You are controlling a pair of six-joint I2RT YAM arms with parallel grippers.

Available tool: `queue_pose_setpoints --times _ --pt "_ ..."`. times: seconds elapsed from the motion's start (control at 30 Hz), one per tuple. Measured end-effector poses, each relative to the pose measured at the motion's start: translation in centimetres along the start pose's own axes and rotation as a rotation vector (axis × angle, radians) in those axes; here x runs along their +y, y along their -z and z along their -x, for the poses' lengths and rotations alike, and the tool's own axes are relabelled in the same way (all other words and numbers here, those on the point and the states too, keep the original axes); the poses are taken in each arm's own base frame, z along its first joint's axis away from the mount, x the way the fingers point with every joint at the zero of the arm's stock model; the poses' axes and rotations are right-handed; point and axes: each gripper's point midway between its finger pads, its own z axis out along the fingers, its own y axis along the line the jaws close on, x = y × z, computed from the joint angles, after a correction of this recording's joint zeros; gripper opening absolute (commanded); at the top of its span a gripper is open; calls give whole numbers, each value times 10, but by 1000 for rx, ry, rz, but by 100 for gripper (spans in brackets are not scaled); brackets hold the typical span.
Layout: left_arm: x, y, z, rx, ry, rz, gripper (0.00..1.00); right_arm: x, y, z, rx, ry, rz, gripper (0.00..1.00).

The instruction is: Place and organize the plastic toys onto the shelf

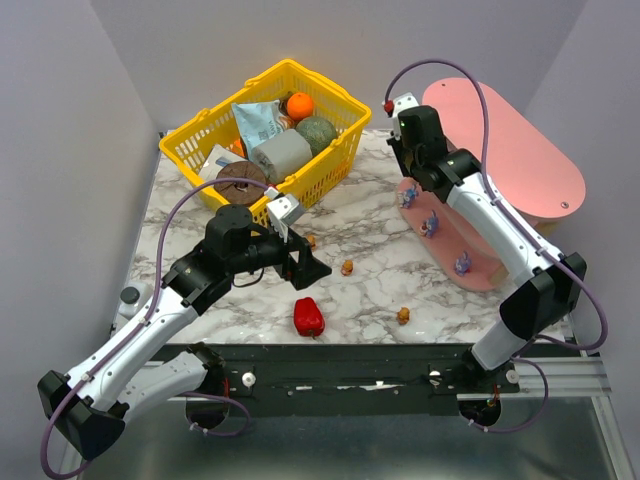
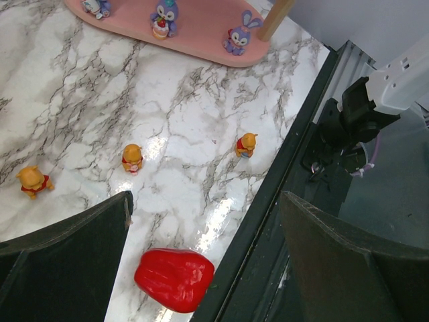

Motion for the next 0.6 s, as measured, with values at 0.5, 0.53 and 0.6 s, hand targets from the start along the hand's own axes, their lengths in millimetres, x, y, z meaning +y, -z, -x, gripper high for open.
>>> queue_pose_setpoints --times 0.5,0.53,0.6 --pt "2 1 1 -3 1 6 99 12 -23 -17 64 36 3 9" --pt "2 1 1 -3 1 6 99 11 -23 -18 65 38 -2 9" --pt "3 1 1 -3 2 8 99 9 -23 -18 67 42 -13 8"
